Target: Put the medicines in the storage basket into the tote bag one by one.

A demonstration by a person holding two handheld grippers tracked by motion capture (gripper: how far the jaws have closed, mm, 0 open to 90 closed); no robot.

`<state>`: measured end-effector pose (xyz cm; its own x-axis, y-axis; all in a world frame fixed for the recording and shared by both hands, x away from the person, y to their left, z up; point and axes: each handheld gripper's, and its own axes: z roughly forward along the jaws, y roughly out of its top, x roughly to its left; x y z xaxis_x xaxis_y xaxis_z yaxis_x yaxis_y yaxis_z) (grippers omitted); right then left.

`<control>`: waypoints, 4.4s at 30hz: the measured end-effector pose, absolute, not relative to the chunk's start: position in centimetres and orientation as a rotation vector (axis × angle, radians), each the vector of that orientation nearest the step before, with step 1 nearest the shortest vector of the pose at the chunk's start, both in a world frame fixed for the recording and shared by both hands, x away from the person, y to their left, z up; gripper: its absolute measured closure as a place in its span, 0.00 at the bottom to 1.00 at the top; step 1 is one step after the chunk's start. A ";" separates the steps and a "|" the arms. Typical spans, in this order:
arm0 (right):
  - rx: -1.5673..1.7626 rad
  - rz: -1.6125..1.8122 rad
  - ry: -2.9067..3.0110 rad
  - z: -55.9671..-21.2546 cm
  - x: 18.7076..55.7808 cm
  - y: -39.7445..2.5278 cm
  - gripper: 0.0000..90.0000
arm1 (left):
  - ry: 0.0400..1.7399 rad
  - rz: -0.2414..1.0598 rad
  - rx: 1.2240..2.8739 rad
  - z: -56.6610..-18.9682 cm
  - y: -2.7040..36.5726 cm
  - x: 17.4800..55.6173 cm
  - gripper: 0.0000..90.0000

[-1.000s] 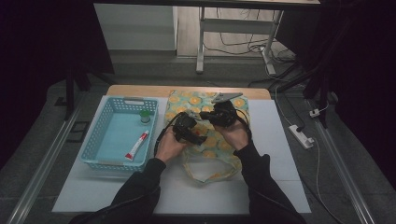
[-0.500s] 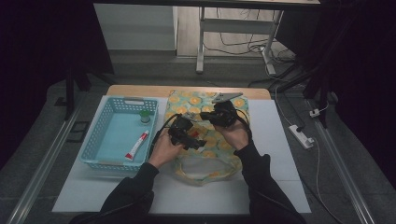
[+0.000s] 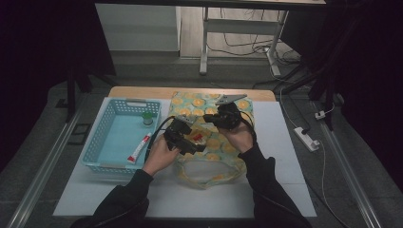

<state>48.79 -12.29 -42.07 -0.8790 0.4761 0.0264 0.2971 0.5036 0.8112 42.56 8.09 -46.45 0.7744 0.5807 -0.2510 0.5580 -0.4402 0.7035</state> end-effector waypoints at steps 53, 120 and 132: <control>0.672 1.296 2.543 -42.3 49.1 -12.6 1.00 | 1.304 0.286 2.064 -46.9 24.3 40.8 0.00; 0.661 1.292 2.551 -42.3 49.1 -12.6 1.00 | 1.460 0.117 2.363 -51.0 22.6 42.7 0.80; 0.660 1.299 2.548 -42.3 49.0 -12.6 1.00 | 1.413 0.180 2.239 -49.0 23.5 42.2 0.81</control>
<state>49.05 -12.57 -42.27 -0.8788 0.4769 0.0189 0.2953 0.5122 0.8065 42.18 23.48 -49.05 0.4573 0.8780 -0.1416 0.8144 -0.3495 0.4632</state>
